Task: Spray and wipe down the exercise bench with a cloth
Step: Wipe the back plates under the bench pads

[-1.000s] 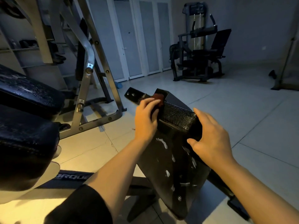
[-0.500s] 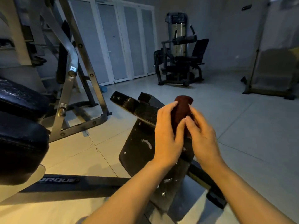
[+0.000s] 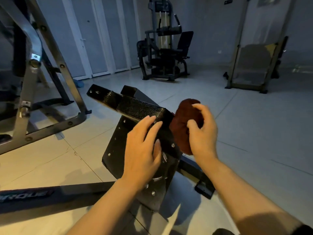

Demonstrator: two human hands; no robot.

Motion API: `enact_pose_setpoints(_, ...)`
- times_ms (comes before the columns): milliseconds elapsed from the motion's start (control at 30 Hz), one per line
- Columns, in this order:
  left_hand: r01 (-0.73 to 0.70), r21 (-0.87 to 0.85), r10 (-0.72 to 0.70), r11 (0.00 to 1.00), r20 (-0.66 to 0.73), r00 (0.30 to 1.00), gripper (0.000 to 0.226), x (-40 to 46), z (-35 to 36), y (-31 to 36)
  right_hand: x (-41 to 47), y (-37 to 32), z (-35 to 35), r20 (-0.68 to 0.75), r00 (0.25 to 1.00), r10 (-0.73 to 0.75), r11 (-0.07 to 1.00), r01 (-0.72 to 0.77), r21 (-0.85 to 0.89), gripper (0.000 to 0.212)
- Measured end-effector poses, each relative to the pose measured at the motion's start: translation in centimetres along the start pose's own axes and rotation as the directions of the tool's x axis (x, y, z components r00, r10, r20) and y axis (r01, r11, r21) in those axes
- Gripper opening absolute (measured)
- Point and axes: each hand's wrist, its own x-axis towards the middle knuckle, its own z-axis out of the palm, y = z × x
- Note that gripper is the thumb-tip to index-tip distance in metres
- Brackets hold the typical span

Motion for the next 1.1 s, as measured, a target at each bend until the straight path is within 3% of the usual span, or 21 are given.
enact_pose_setpoints(100,-0.013,0.055,0.012,0.998,0.025,1.000,0.052,-0.5,-0.5,-1.6,-1.0,0.3,2.2,0.236,0.934,-0.270,0.937,0.311,-0.158,0.036)
enact_pose_setpoints(233,-0.104,0.064,0.096,0.993,0.117,0.989,0.065,-1.1,-0.2,-2.4,-0.3,2.2,3.6,0.241,0.918,-0.316,0.903,0.369,-0.219,0.028)
enact_pose_setpoints(300,-0.121,0.078,0.108,0.990,0.152,0.982,0.076,-1.3,0.1,-2.3,-0.1,4.8,2.9,0.235,0.952,-0.196,0.928,0.258,-0.271,0.023)
enact_pose_setpoints(400,-0.088,0.075,0.074,0.993,0.169,0.983,0.081,-1.3,0.1,-1.3,-0.3,8.5,1.7,0.118,0.962,0.248,0.899,-0.183,-0.398,0.020)
enact_pose_setpoints(467,-0.066,0.048,0.057,0.997,0.171,0.984,0.080,-1.2,0.0,-0.8,-0.2,7.7,2.1,-0.094,0.961,0.261,0.909,-0.277,-0.311,0.017)
enact_pose_setpoints(533,-0.058,0.032,0.052,0.998,0.165,0.985,0.080,-1.1,0.2,-0.7,-0.2,4.5,3.1,-0.192,0.979,0.062,0.990,-0.085,-0.113,0.018)
enact_pose_setpoints(567,-0.051,0.024,0.047,0.998,0.160,0.986,0.080,-1.2,0.3,-0.7,-0.5,2.9,3.6,-0.156,0.984,-0.083,0.994,0.071,-0.085,0.019)
enact_pose_setpoints(633,-0.032,0.001,0.032,0.999,0.146,0.989,0.078,-1.3,0.7,-0.6,-1.1,1.4,4.2,0.053,0.948,-0.314,0.934,0.319,-0.160,0.018)
enact_pose_setpoints(700,-0.016,-0.009,0.017,1.000,0.132,0.991,0.076,-1.5,1.0,-0.6,-0.9,2.3,4.4,0.186,0.917,-0.353,0.888,0.390,-0.242,0.021)
enact_pose_setpoints(733,-0.013,-0.009,0.014,1.000,0.129,0.992,0.076,-1.5,1.1,-0.6,-0.5,3.6,4.2,0.202,0.933,-0.299,0.899,0.346,-0.270,0.021)
enact_pose_setpoints(800,-0.018,-0.006,0.018,1.000,0.140,0.990,0.081,-1.5,1.2,-0.6,0.6,6.1,3.2,0.166,0.986,-0.002,0.933,0.061,-0.354,0.021)
enact_pose_setpoints(867,-0.013,-0.001,0.013,1.000,0.151,0.988,0.085,-1.5,1.0,-0.5,1.4,7.3,2.3,0.032,0.946,0.321,0.876,-0.284,-0.390,0.016)
enact_pose_setpoints(900,-0.008,-0.004,0.008,1.000,0.153,0.988,0.086,-1.4,0.9,-0.5,1.7,6.8,2.1,-0.041,0.939,0.340,0.876,-0.333,-0.348,0.014)
enact_pose_setpoints(933,-0.006,-0.011,0.008,1.000,0.154,0.988,0.084,-1.3,0.8,-0.5,1.8,5.6,2.3,-0.093,0.957,0.275,0.917,-0.291,-0.275,0.014)
enact_pose_setpoints(1000,-0.012,-0.035,0.017,0.999,0.153,0.988,0.079,-1.2,0.8,-0.6,1.5,2.7,3.2,-0.095,0.995,-0.038,0.983,0.020,-0.183,0.015)
enact_pose_setpoints(1067,-0.015,-0.051,0.023,0.999,0.146,0.989,0.077,-1.2,1.0,-0.8,0.4,1.1,4.3,0.057,0.961,-0.270,0.934,0.276,-0.228,0.021)
enact_pose_setpoints(1100,-0.016,-0.056,0.024,0.998,0.145,0.989,0.077,-1.3,1.1,-0.9,0.0,1.4,4.5,0.109,0.950,-0.294,0.913,0.313,-0.262,0.023)
